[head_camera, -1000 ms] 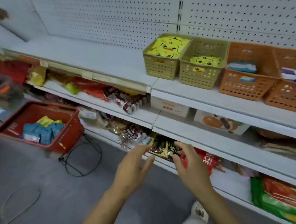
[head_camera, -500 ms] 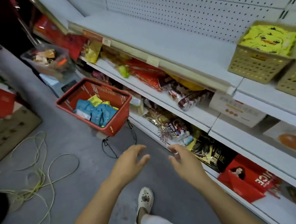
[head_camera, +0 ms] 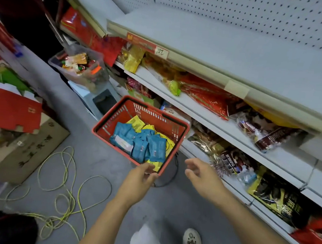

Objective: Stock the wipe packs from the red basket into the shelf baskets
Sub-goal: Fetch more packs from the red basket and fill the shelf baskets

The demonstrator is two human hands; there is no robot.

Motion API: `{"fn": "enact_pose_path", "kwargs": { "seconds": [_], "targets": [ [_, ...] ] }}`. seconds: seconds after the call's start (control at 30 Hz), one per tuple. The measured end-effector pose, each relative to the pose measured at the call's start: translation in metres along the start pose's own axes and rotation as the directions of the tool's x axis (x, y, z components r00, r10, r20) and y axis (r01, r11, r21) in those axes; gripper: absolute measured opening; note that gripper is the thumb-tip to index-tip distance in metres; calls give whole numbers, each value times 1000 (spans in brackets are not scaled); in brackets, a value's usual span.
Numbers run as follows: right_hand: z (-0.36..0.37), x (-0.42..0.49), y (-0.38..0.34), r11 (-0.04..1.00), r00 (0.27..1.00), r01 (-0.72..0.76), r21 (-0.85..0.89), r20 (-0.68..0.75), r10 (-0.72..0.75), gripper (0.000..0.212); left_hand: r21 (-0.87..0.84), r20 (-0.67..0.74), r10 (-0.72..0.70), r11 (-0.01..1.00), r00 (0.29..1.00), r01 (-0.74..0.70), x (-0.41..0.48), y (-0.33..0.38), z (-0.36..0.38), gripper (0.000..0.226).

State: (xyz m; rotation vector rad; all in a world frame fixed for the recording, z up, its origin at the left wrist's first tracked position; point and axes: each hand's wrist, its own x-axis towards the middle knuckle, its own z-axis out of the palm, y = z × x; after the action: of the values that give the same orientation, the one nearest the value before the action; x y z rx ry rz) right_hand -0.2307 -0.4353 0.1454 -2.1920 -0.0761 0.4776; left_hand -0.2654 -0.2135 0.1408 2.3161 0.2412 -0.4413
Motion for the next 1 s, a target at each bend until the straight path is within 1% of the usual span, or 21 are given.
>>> {"fn": "enact_pose_path", "kwargs": {
  "seconds": [0.13, 0.3, 0.37, 0.47, 0.57, 0.63, 0.7, 0.73, 0.8, 0.87, 0.93, 0.97, 1.0],
  "targets": [
    [38, 54, -25, 997, 999, -41, 73, -8, 41, 24, -31, 41, -34, 999, 999, 35, 52, -37, -37, 28],
    [97, 120, -46, 970, 981, -182, 160, -30, 189, 26, -28, 160, -53, 998, 986, 58, 136, -85, -79, 30],
    [124, 143, -49, 947, 963, -259, 192, -26, 269, 25, 10, 187, -61, 998, 980, 60, 171, -106, -92, 31],
    [159, 175, -44, 906, 928, -361, 222, -13, 373, 27, 110, 249, -46, 994, 967, 19, 218, -129, -101, 30],
    [185, 201, -30, 859, 877, -471, 202, 0, 481, 30, 192, 324, -61, 981, 944, -2, 260, -144, -95, 32],
    [196, 217, -19, 830, 842, -534, 157, 13, 539, 33, 263, 376, -51, 963, 925, -54, 283, -152, -85, 38],
    [202, 231, -11, 823, 827, -560, 89, -1, 563, 37, 298, 419, 8, 944, 908, -145, 299, -156, -73, 42],
    [205, 237, -8, 832, 832, -553, 50, -25, 554, 42, 310, 441, 44, 930, 897, -197, 306, -158, -66, 44],
    [211, 246, -3, 848, 850, -526, -57, -58, 524, 61, 338, 486, 110, 891, 867, -302, 316, -162, -55, 46],
    [218, 253, 5, 822, 837, -538, -188, 0, 548, 76, 376, 525, 152, 841, 838, -388, 322, -169, -43, 49],
    [222, 258, 12, 780, 797, -573, -252, 52, 602, 74, 448, 537, 184, 765, 823, -463, 324, -173, -36, 51],
    [223, 260, 14, 774, 797, -581, -252, 20, 604, 70, 492, 537, 199, 716, 820, -496, 325, -175, -34, 52],
    [226, 262, 15, 778, 809, -578, -246, -51, 586, 66, 537, 537, 208, 663, 818, -521, 326, -175, -33, 52]
  ]
}}
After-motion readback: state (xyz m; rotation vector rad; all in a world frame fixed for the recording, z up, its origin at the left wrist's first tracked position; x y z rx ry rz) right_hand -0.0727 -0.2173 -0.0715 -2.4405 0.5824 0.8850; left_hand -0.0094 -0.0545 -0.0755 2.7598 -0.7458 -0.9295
